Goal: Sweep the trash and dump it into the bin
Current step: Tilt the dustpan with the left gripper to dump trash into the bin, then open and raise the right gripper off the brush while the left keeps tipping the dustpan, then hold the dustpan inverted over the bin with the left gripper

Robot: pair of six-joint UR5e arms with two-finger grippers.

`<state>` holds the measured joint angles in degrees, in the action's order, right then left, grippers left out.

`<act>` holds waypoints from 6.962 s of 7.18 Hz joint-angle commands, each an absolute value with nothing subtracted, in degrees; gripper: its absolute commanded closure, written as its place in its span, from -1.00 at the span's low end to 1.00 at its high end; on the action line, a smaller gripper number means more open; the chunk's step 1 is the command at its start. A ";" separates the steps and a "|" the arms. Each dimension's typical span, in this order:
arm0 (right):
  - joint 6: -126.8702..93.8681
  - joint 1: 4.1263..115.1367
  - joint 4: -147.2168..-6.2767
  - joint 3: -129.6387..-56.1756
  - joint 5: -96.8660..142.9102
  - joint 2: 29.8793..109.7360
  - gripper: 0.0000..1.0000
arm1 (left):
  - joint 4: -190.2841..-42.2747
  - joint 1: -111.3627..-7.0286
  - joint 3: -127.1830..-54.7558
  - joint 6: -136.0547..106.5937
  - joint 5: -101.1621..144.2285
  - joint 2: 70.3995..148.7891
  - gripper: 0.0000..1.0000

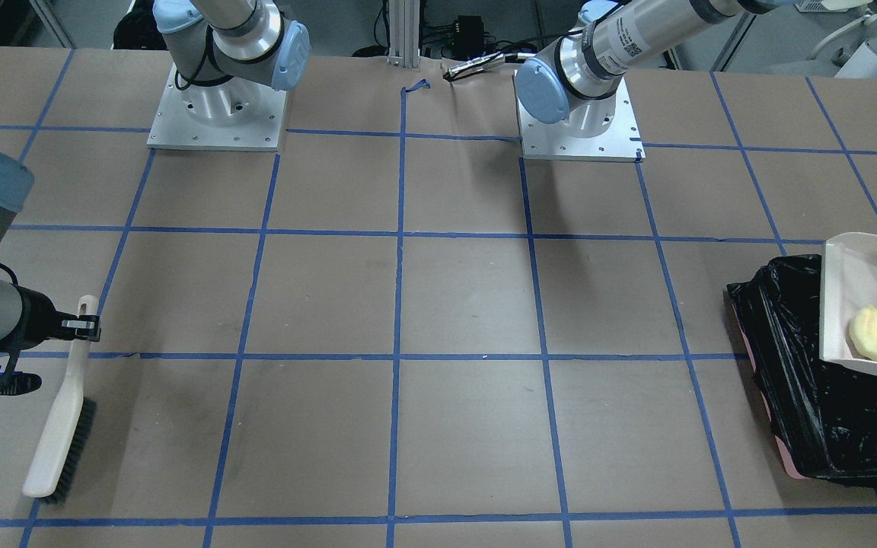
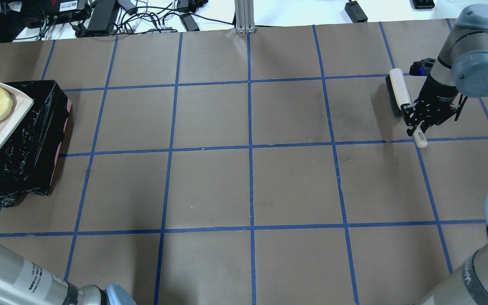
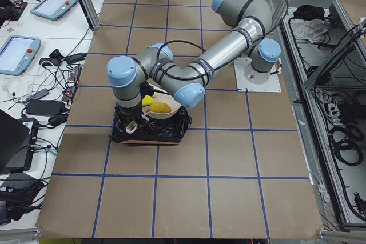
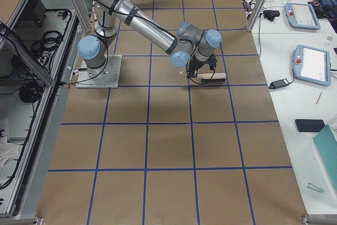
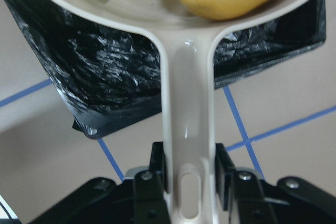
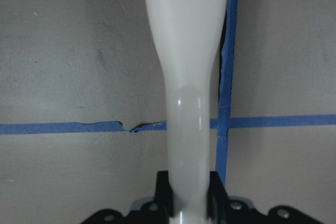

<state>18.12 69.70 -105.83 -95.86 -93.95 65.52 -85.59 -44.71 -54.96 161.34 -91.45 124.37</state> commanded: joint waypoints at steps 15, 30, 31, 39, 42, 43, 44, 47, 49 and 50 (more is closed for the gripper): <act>1.20 86.54 -93.69 -94.13 -90.18 90.53 -1.00 | -61.71 -50.96 -60.99 182.02 -99.21 122.17 1.00; 1.23 87.89 -86.40 -94.31 -90.52 92.46 -1.00 | -29.80 -55.81 -83.49 180.79 -108.28 109.16 1.00; 1.14 87.89 -86.40 -94.39 -90.96 92.55 -1.00 | -26.84 -55.81 -85.06 180.97 -108.37 109.07 1.00; 1.14 87.89 -85.61 -94.75 -91.23 92.90 -1.00 | -23.67 -55.81 -85.17 181.41 -109.41 108.54 1.00; 1.14 87.89 -85.52 -94.83 -91.23 92.99 -1.00 | -19.08 -57.30 -86.04 183.07 -112.41 107.76 1.00; 1.14 87.89 -85.52 -94.83 -91.23 93.08 -1.00 | -16.46 -58.09 -86.13 184.38 -114.50 107.84 1.00; 1.14 87.89 -85.52 -94.83 -91.23 93.16 -1.00 | -15.48 -59.40 -86.13 185.87 -115.83 107.67 1.00; 1.14 87.89 -85.52 -94.83 -91.23 93.16 -1.00 | -11.80 -60.03 -87.97 187.37 -116.81 107.84 1.00; 1.14 87.89 -85.52 -94.92 -91.23 93.16 -1.00 | -11.69 -60.03 -87.98 187.38 -116.98 107.67 1.00; 1.14 87.89 -85.52 -94.92 -91.23 93.16 -1.00 | -11.69 -60.03 -87.98 187.38 -117.07 107.67 1.00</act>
